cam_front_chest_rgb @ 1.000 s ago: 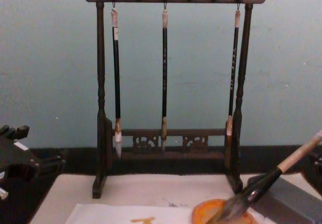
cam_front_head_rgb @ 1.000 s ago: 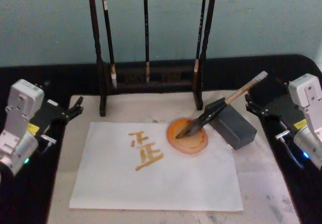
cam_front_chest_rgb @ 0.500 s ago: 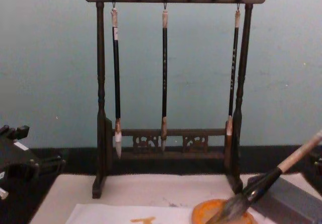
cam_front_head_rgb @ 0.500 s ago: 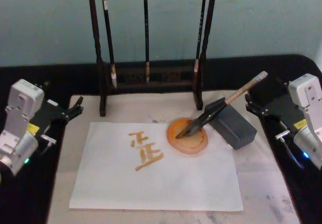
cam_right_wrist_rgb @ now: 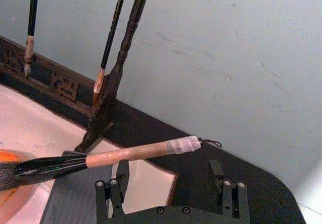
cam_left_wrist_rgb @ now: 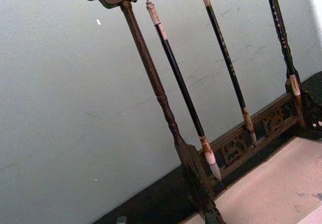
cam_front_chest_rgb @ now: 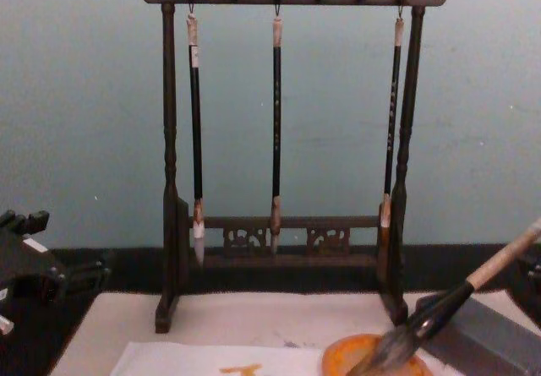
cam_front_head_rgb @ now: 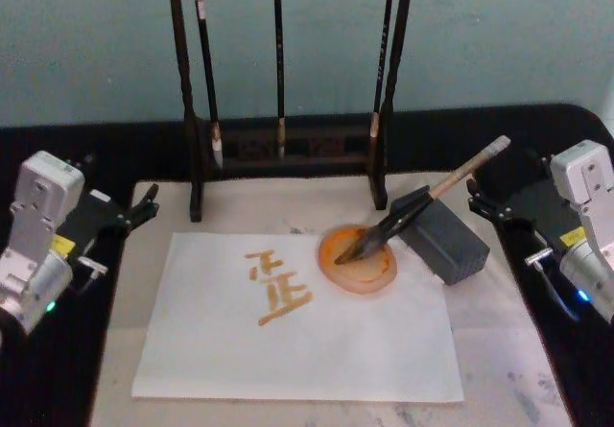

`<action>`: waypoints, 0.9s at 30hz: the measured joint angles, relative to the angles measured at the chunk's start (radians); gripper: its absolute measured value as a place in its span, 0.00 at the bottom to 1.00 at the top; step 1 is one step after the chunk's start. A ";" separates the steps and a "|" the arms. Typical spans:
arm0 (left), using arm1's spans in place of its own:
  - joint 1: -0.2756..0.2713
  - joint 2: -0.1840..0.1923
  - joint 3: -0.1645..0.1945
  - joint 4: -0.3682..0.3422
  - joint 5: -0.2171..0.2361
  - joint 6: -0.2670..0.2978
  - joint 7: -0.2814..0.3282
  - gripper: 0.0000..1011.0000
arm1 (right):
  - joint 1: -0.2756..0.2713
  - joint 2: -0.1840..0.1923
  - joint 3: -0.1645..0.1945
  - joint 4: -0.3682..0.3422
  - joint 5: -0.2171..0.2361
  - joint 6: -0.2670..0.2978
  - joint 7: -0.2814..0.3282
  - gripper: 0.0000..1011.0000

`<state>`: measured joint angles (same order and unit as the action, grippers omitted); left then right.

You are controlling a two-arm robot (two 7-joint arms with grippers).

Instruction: Pick up the brush from the inkstone, write on the paper, then place the brush back to its original position.

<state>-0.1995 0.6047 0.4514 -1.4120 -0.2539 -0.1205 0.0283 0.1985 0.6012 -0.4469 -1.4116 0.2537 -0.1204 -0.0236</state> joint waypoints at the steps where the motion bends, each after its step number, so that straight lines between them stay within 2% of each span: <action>1: 0.000 0.000 0.000 0.000 0.000 0.000 0.000 1.00 | -0.002 -0.003 0.005 0.000 0.000 0.001 0.004 0.99; 6: 0.000 0.000 0.000 0.000 0.000 0.000 0.000 1.00 | -0.012 -0.015 0.026 -0.005 0.023 0.009 0.027 0.99; 9: 0.000 0.000 0.000 0.000 0.000 0.000 0.000 1.00 | -0.022 -0.025 0.045 -0.016 0.059 0.021 0.050 0.99; 11: 0.000 0.000 0.000 0.000 0.000 0.000 0.000 1.00 | -0.036 -0.038 0.071 -0.029 0.113 0.040 0.077 0.99; 12: 0.000 0.000 0.000 0.000 0.000 0.000 0.000 1.00 | -0.036 -0.038 0.071 -0.029 0.113 0.040 0.077 0.99; 13: 0.000 0.000 0.000 0.000 0.000 0.000 0.000 1.00 | -0.043 -0.046 0.086 -0.037 0.147 0.054 0.094 0.99; 18: 0.000 0.000 0.000 0.000 0.000 0.000 0.000 1.00 | -0.062 -0.074 0.132 -0.055 0.255 0.100 0.146 0.99; 19: 0.000 0.000 0.000 0.000 0.000 0.000 0.000 1.00 | -0.069 -0.085 0.149 -0.062 0.293 0.117 0.162 0.99; 21: 0.000 0.000 0.000 0.000 0.000 0.000 0.000 1.00 | -0.076 -0.097 0.167 -0.068 0.336 0.138 0.178 0.99; 22: 0.000 0.000 0.000 0.000 0.000 0.000 0.000 1.00 | -0.081 -0.111 0.187 -0.074 0.375 0.158 0.191 0.99; 23: 0.000 0.000 0.000 0.000 0.000 0.000 0.000 1.00 | -0.081 -0.111 0.187 -0.074 0.375 0.158 0.191 0.99; 25: 0.000 0.000 0.000 0.000 0.000 0.000 0.000 1.00 | -0.088 -0.138 0.221 -0.080 0.447 0.202 0.208 0.99; 26: 0.000 0.000 0.000 0.000 0.000 0.000 0.000 1.00 | -0.088 -0.138 0.221 -0.080 0.447 0.202 0.208 0.99; 27: 0.000 0.000 0.000 0.000 0.000 0.000 0.000 1.00 | -0.090 -0.150 0.235 -0.081 0.476 0.221 0.215 0.99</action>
<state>-0.1995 0.6047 0.4514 -1.4119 -0.2539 -0.1205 0.0282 0.1085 0.4510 -0.2114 -1.4927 0.7300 0.1005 0.1911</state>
